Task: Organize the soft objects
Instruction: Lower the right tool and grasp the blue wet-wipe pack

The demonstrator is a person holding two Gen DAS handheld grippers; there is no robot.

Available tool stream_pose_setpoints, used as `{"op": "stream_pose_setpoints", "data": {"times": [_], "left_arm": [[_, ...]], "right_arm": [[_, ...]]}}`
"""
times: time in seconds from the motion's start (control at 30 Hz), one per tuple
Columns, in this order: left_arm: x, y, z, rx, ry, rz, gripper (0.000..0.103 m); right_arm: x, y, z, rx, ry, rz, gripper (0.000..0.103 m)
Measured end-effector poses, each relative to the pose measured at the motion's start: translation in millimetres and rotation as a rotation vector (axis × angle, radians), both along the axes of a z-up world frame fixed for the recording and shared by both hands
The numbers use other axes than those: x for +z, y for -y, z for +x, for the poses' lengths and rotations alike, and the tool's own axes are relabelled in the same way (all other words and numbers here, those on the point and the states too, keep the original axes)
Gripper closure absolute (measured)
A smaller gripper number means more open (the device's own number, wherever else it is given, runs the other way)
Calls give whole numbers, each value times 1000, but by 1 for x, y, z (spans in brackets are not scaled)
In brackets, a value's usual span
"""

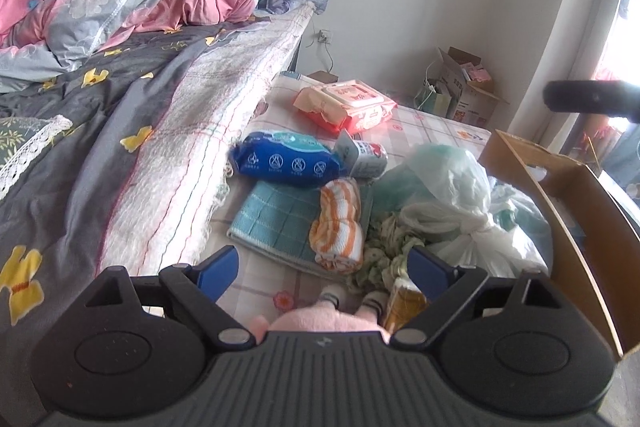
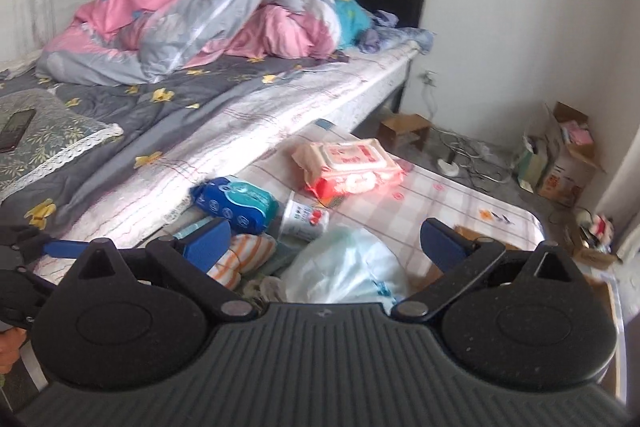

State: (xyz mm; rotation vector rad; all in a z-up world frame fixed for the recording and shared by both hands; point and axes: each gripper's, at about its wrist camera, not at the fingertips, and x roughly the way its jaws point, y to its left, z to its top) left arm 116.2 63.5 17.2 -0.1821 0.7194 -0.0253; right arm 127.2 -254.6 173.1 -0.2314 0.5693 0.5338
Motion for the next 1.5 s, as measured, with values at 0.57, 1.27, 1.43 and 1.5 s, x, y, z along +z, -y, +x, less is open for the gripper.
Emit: {"op": "stream_pose_setpoints", "data": {"times": [0.57,1.27,1.43,1.5], "left_arm": [[-33,-15,133,95,-73,-57,22],[-86,-30,206,99,-267,-145,28],[-81,-29,204,106,-253,-169,33],[-76,-32,201,116,-240,-181,33]], "right_arm": [[-65,-112,225,480,-424,178,3],[-213,-215,320,645,-864,139,26],[-204,-212,318,643,-845,164,39],[-195,-209,319,633,-839,187,47]]}}
